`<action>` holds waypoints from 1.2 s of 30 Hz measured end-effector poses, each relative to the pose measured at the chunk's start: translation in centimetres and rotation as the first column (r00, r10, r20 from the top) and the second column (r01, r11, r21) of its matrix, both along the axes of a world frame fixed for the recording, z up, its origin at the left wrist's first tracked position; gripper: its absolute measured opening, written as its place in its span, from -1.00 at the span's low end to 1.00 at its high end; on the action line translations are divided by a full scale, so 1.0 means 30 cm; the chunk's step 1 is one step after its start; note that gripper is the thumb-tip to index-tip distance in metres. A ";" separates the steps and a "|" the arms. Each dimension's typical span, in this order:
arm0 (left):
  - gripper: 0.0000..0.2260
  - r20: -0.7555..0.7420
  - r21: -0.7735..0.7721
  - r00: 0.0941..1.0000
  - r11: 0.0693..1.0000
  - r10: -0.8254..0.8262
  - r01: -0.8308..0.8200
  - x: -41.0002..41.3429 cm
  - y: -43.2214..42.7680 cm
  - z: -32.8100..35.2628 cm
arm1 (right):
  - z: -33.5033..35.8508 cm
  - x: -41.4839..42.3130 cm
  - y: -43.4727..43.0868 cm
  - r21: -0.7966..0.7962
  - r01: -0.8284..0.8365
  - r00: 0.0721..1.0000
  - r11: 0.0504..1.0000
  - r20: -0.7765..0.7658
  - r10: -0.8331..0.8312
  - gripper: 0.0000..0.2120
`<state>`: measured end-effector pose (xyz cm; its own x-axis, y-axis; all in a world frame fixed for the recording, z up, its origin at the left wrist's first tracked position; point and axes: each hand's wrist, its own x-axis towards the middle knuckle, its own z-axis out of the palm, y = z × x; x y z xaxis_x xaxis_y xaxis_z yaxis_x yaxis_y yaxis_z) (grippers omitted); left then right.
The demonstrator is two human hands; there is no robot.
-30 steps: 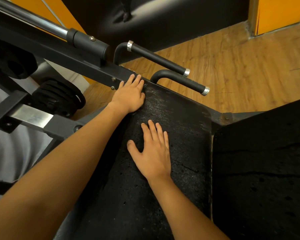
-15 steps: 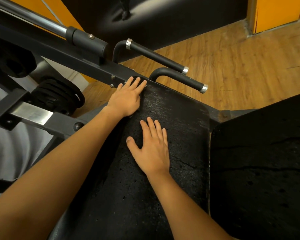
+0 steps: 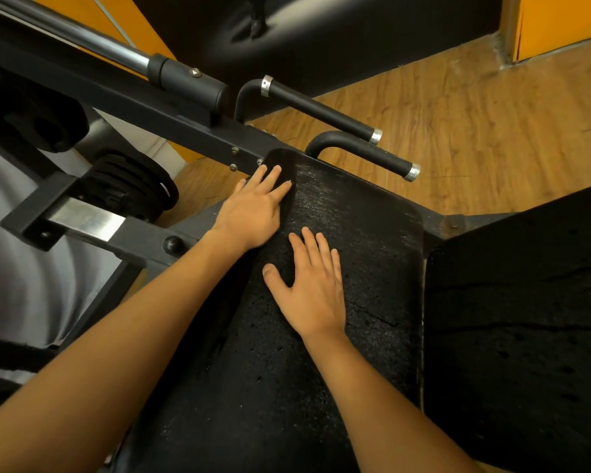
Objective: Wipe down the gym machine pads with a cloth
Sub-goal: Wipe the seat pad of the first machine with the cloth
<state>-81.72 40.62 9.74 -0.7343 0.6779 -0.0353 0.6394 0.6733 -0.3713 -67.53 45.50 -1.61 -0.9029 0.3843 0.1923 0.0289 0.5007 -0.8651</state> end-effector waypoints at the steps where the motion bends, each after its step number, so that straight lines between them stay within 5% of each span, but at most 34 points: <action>1: -0.50 0.002 0.001 1.000 1.000 0.003 -0.003 -0.001 0.002 0.000 | 0.000 0.000 0.001 0.001 0.002 1.000 1.000 -0.002 -0.002 -0.30; 36: -0.50 0.063 -0.081 0.995 0.993 -0.080 0.085 0.049 -0.068 0.025 | -0.011 0.002 0.003 0.036 -0.019 0.999 0.999 0.031 0.018 -0.46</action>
